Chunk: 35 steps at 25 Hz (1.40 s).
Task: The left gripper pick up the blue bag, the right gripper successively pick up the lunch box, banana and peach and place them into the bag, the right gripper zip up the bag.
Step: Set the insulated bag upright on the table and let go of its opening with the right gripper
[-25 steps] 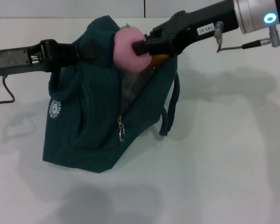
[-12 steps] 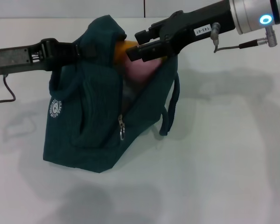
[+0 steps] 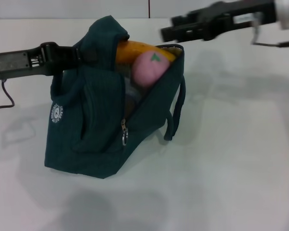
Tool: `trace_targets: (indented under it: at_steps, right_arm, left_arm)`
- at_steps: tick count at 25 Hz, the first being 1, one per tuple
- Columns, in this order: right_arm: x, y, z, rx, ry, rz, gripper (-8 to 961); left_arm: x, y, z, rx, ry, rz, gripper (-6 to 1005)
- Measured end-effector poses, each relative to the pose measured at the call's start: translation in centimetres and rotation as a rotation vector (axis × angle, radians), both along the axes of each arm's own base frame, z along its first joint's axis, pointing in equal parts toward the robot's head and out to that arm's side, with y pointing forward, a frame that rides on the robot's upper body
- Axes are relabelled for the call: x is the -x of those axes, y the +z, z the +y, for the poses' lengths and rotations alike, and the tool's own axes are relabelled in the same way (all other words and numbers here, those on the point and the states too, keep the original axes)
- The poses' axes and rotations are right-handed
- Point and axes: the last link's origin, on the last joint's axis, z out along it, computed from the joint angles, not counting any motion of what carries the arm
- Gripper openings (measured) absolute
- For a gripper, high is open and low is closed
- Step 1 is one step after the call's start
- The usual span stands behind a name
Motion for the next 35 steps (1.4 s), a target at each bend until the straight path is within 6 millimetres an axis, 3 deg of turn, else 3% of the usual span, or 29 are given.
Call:
trace_targets:
  at_steps: [3,5,8,13,18,23,35]
  right_arm:
    - [-2.3,1.4,-0.5,0.002,-0.107,0.049,618]
    - [-5.0,2.3,-1.4,0.017,-0.213,0.098,631]
    - [-7.3,2.3,-2.3,0.036,-0.290,0.161,650]
    - [-10.2,0.2,-3.5,0.114,-0.417,0.333,682]
    - [-12.4,-2.8,-3.3,0.156,-0.619,0.427,736]
    - [-12.4,-4.6,-2.8,0.184,-0.696,0.444,874]
    - [-11.7,-7.2,-1.6,0.179,-0.796,0.452,872]
  left_arm:
    - [-0.1,0.0,0.1,0.001,-0.004,0.001,36]
    - [-0.3,-0.1,0.2,0.002,-0.009,0.000,36]
    - [-0.5,-0.2,0.3,0.005,-0.015,0.000,36]
    - [-0.6,-0.3,0.3,0.007,-0.018,0.000,36]
    - [-0.8,-0.5,0.3,0.008,-0.026,0.001,36]
    - [-1.0,-1.1,0.3,0.011,-0.030,0.000,36]
    - [-1.3,-2.2,0.0,0.018,-0.044,-0.015,36]
